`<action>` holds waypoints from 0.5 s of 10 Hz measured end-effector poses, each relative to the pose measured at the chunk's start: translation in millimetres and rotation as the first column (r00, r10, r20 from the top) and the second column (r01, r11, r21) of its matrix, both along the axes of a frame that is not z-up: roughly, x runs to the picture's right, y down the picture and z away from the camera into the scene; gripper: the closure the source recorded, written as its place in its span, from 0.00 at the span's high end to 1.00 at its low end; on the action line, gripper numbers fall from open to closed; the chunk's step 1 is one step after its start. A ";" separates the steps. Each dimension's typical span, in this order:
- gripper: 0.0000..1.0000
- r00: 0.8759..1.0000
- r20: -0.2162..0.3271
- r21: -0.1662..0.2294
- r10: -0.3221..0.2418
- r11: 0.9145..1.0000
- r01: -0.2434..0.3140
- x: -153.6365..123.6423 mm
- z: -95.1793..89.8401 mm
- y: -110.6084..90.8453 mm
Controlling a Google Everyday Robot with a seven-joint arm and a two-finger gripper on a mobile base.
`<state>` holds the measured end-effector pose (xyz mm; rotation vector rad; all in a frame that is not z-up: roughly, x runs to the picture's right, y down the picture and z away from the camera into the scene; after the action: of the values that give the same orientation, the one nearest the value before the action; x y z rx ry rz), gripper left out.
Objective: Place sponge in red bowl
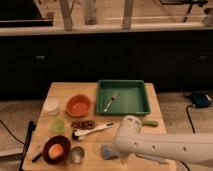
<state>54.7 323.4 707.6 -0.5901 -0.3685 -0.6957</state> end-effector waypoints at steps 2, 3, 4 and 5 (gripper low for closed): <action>0.80 1.000 -0.002 0.003 0.004 1.000 -0.004 -2.1 2.5 -0.6; 0.80 1.000 -0.003 0.006 0.010 1.000 -0.010 -3.0 3.5 -1.6; 0.80 1.000 -0.006 0.010 0.024 1.000 -0.024 -3.9 6.4 -3.3; 0.80 0.999 -0.007 0.011 0.033 0.999 -0.033 -4.6 9.3 -3.6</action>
<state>50.1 319.8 716.9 -0.5755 -0.3666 -0.6632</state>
